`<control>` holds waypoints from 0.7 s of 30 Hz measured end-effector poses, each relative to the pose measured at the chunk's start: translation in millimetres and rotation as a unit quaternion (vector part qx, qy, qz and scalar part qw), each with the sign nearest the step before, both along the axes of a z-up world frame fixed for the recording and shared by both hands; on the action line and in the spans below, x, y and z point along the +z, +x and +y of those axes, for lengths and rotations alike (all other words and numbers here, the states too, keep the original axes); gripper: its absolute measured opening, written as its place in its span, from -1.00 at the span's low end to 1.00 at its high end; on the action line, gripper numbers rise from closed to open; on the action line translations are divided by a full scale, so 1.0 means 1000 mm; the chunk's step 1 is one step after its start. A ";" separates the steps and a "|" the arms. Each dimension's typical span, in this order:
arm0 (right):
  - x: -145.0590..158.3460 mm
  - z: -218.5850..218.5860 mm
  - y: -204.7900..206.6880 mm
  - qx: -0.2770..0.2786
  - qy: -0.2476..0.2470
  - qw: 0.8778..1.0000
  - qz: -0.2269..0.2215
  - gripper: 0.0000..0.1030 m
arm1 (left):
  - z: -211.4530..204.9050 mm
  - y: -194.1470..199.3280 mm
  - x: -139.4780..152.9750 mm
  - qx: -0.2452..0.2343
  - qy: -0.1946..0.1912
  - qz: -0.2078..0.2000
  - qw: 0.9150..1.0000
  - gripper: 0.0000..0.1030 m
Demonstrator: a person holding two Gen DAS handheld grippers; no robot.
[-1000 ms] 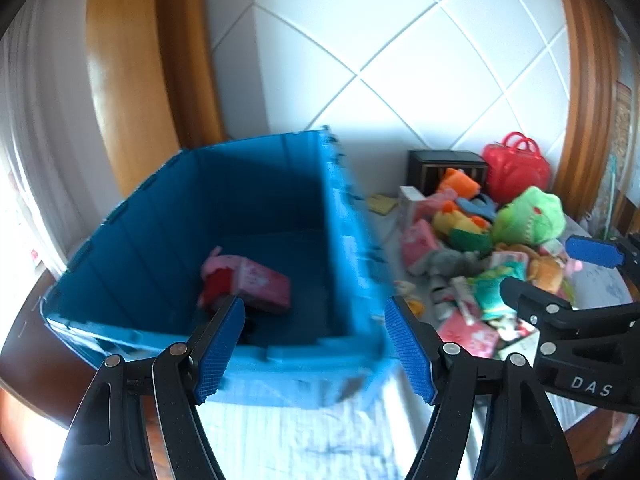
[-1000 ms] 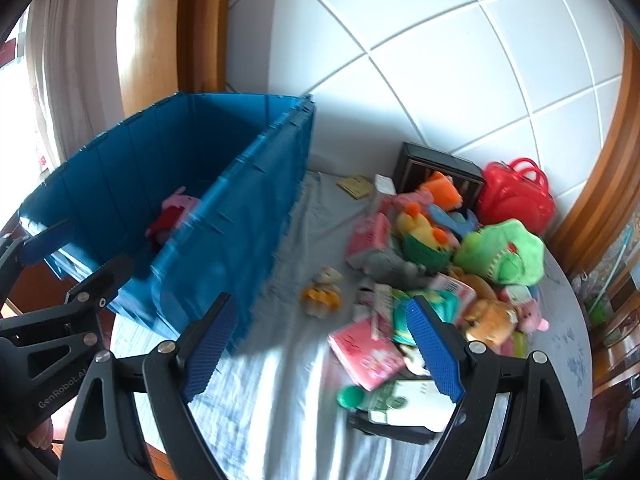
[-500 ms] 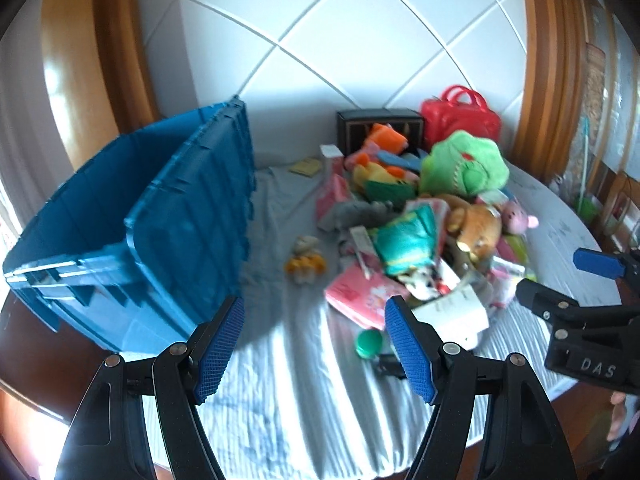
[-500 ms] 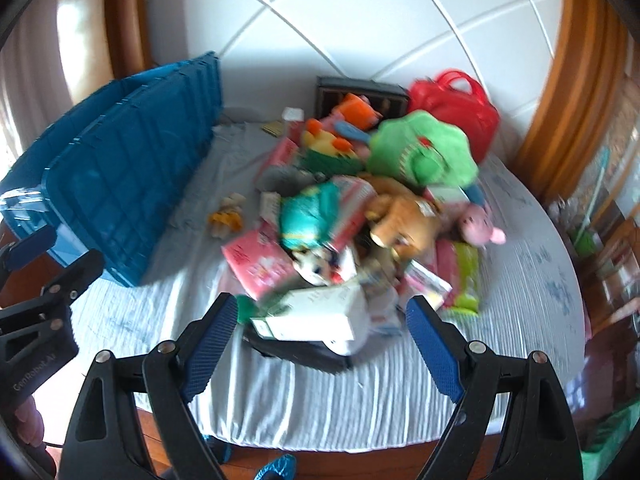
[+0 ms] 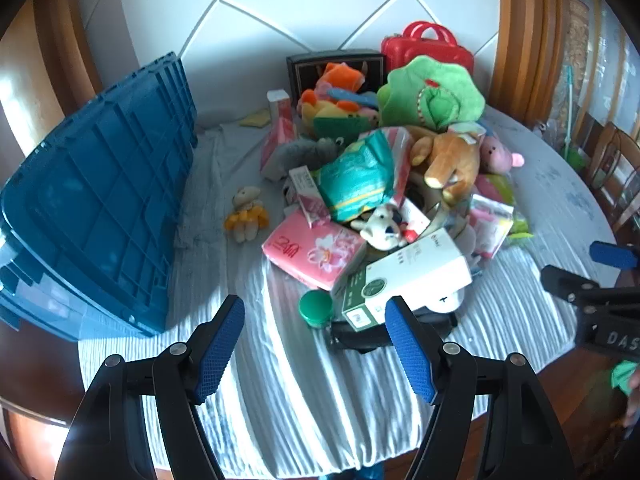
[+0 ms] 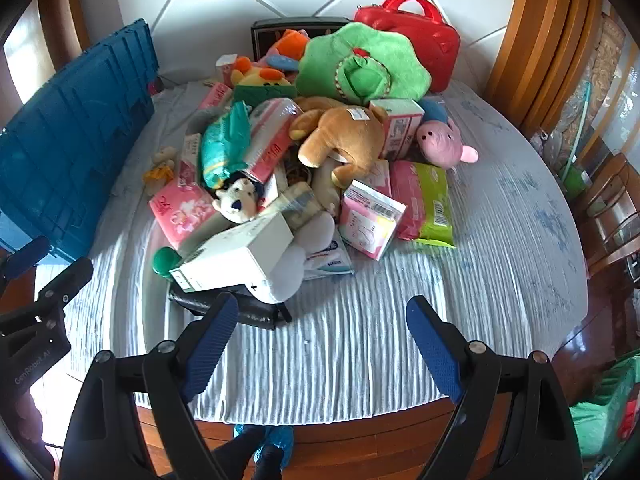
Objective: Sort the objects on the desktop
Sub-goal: 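Move both open tools back from the bin toward the toy pile, then grasp the white-pink wipes pouch with the left tool while the right tool grasps the pink-green wipes pack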
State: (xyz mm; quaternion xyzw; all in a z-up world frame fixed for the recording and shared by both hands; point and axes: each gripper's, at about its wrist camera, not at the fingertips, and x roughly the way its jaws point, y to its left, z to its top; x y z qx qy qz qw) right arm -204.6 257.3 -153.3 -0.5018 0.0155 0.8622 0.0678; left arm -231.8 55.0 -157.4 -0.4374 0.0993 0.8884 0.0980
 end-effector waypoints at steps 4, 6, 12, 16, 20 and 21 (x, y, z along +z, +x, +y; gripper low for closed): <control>-0.010 0.014 -0.002 -0.011 0.005 1.000 -0.009 0.68 | 0.004 -0.009 -0.013 0.010 -0.004 -0.006 1.000 0.42; -0.016 0.029 -0.001 -0.017 0.000 1.000 -0.016 0.69 | 0.012 -0.012 -0.018 0.012 -0.006 -0.011 1.000 0.42; -0.025 0.088 -0.007 -0.028 -0.008 0.999 -0.021 0.69 | 0.053 -0.014 -0.021 0.027 -0.007 -0.013 1.000 0.42; -0.031 0.126 -0.016 0.005 -0.007 1.000 -0.028 0.69 | 0.088 -0.010 -0.028 0.065 -0.003 -0.022 0.998 0.42; -0.042 0.160 -0.025 0.041 -0.005 0.998 -0.037 0.87 | 0.115 -0.003 -0.038 0.099 -0.005 -0.032 0.995 0.42; -0.047 0.164 -0.029 0.048 -0.007 0.998 -0.042 1.00 | 0.118 -0.002 -0.040 0.106 -0.005 -0.037 0.994 0.42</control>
